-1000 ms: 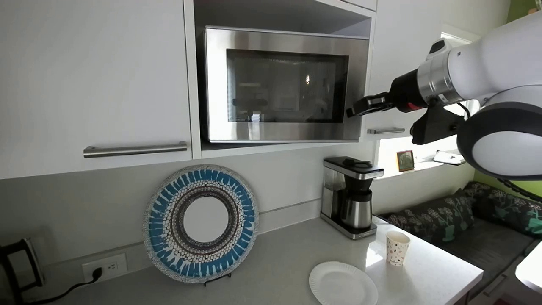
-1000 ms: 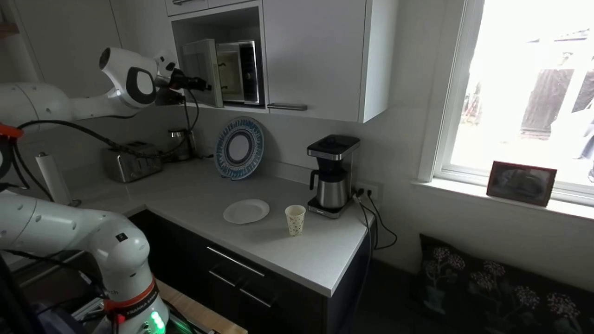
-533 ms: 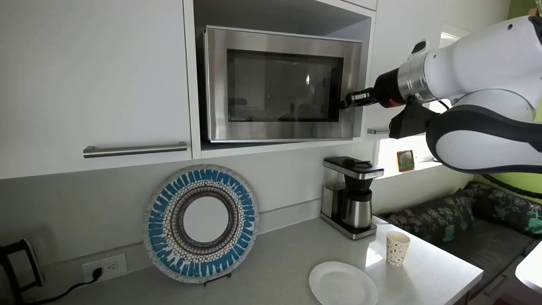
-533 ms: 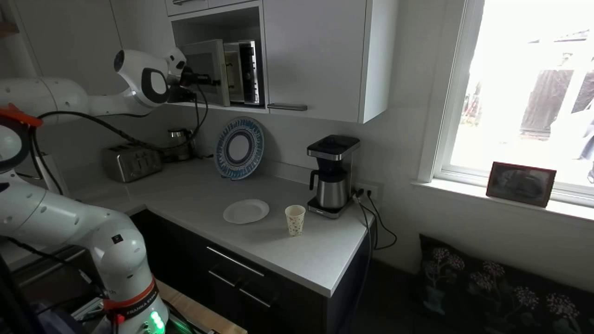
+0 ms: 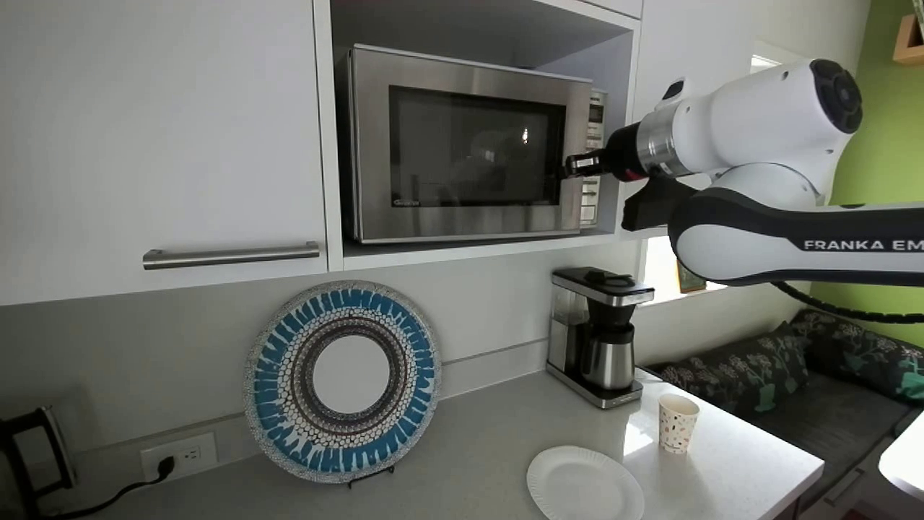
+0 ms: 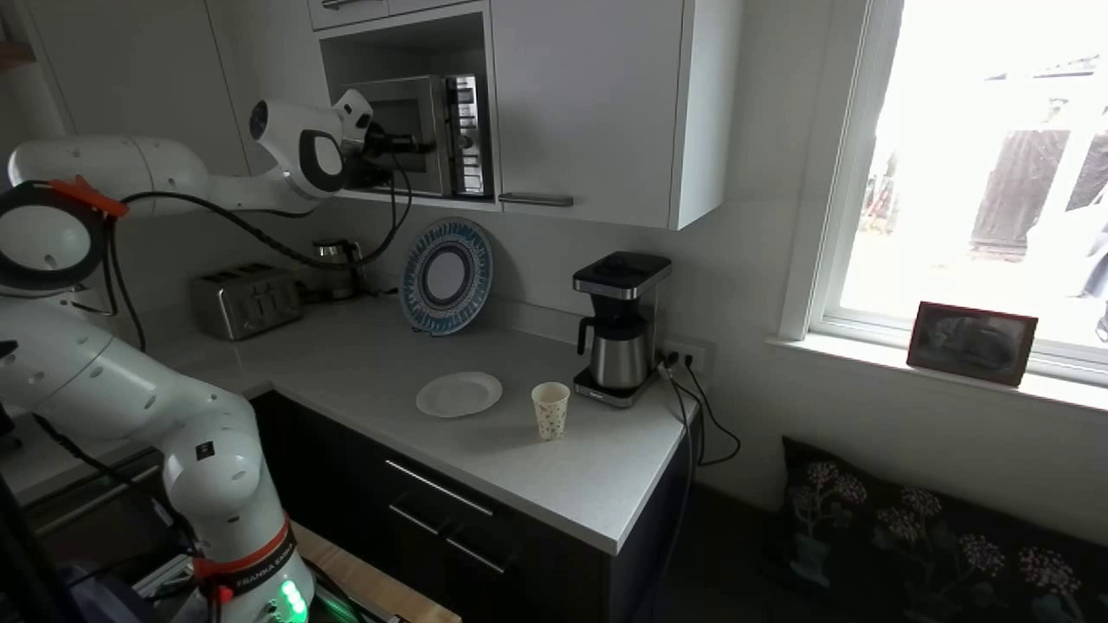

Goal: Close the microwave and turn the knob

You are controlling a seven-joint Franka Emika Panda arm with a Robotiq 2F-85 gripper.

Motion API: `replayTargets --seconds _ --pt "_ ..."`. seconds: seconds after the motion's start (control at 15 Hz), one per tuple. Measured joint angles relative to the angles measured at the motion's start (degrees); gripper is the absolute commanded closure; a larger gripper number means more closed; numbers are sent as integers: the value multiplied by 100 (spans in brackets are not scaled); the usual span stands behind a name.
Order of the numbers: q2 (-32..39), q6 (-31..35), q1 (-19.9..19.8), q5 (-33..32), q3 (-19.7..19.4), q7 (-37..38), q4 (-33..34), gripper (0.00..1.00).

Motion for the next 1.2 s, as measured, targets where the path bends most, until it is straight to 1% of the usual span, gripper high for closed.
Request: replayTargets --seconds 0.27,0.6,0.8,0.87,0.93,1.0,1.07,1.2 --pt "346 227 -551 -2 411 76 347 100" --pt "377 247 -1241 -3 959 244 553 100" --pt "341 254 -1546 -3 1209 355 599 100" --pt "307 247 -1604 -3 1248 383 598 93" --pt "271 225 -1628 -3 1261 401 598 72" --pt "236 199 -1635 2 1261 420 605 69" --pt "191 125 -1634 13 1253 435 619 69" --pt "100 -204 -1638 22 1191 461 741 56"
